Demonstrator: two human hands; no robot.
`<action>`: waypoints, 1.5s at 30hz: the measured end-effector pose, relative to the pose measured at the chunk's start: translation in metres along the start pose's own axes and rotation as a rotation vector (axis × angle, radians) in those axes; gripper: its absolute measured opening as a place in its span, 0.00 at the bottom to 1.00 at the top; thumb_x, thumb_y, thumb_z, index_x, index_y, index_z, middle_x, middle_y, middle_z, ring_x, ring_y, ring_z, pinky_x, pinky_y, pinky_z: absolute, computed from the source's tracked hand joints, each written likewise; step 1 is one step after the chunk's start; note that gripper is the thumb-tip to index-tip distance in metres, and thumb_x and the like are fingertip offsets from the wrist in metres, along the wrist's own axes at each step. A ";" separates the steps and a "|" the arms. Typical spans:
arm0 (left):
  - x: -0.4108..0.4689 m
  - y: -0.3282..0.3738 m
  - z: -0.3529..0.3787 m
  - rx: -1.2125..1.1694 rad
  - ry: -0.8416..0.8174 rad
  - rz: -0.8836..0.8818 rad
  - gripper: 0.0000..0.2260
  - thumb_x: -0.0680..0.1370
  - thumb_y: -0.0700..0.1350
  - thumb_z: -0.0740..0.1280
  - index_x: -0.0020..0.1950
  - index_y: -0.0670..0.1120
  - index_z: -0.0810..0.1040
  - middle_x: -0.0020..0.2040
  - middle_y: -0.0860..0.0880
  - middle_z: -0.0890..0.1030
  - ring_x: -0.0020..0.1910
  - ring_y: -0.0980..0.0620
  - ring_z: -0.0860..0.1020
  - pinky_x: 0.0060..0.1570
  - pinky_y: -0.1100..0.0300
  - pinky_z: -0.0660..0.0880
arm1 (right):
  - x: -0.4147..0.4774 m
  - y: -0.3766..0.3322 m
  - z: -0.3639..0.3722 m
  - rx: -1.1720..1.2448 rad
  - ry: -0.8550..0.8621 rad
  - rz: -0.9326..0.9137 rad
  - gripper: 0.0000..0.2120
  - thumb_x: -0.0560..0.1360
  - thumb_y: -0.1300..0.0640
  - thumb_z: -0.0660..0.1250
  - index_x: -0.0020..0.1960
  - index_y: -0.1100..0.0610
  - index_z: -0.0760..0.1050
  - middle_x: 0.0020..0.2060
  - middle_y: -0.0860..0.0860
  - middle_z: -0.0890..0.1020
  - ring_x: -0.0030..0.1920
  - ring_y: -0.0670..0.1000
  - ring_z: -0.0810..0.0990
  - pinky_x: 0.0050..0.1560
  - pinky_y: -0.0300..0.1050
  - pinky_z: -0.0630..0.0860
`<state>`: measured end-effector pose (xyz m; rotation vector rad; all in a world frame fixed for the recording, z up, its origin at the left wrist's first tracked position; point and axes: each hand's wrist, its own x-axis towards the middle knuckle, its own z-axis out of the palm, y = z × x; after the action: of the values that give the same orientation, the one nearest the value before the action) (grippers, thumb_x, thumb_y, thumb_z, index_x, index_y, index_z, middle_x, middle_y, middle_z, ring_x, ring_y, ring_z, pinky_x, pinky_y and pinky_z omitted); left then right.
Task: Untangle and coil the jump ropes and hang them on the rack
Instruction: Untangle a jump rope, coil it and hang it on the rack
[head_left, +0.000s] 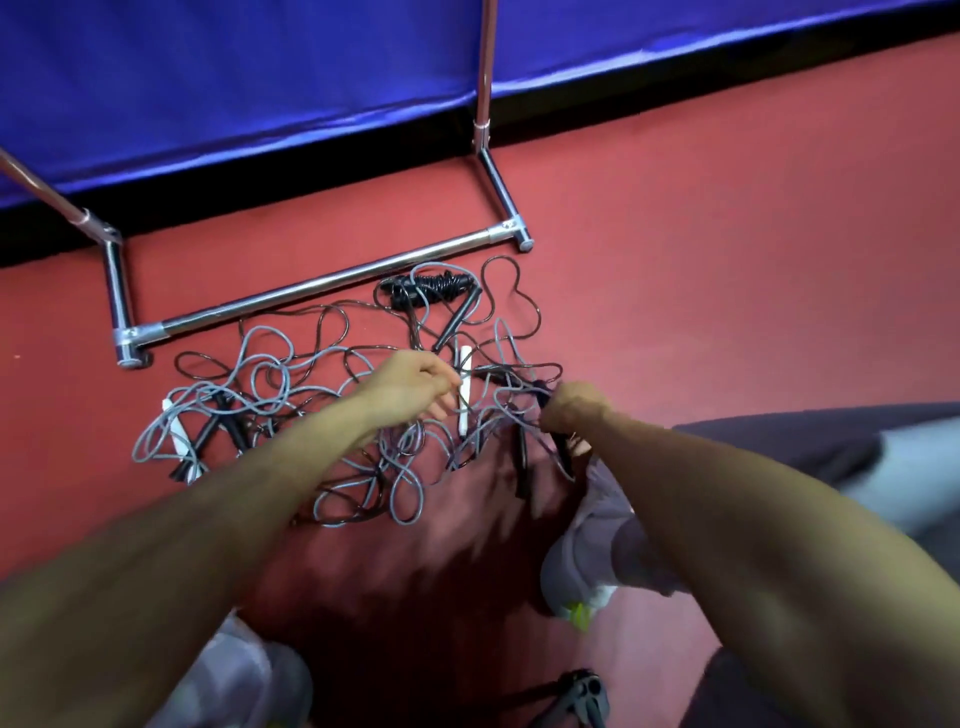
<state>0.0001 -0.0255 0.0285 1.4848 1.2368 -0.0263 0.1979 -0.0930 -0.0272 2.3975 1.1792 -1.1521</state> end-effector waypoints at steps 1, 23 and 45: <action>-0.006 0.008 -0.005 0.000 0.007 0.024 0.10 0.80 0.35 0.59 0.48 0.46 0.78 0.43 0.45 0.82 0.34 0.52 0.80 0.35 0.63 0.73 | -0.007 -0.001 -0.012 -0.016 0.053 -0.013 0.12 0.74 0.57 0.63 0.55 0.58 0.78 0.52 0.57 0.82 0.55 0.56 0.81 0.52 0.47 0.77; -0.158 0.079 -0.161 0.610 0.635 0.481 0.19 0.71 0.45 0.75 0.59 0.46 0.73 0.54 0.49 0.67 0.51 0.49 0.74 0.55 0.56 0.71 | -0.181 -0.176 -0.186 0.214 0.163 -1.009 0.10 0.71 0.57 0.74 0.49 0.61 0.80 0.28 0.50 0.75 0.25 0.44 0.71 0.25 0.36 0.69; -0.180 0.092 -0.170 0.502 0.879 0.315 0.10 0.82 0.55 0.56 0.49 0.51 0.71 0.37 0.48 0.75 0.45 0.38 0.75 0.45 0.48 0.69 | -0.178 -0.197 -0.187 0.397 0.375 -1.027 0.23 0.70 0.59 0.75 0.59 0.54 0.66 0.39 0.48 0.85 0.39 0.42 0.82 0.43 0.32 0.74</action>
<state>-0.1167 -0.0006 0.2640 2.2362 1.7384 0.6275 0.0879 0.0287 0.2536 2.3194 2.7198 -1.2617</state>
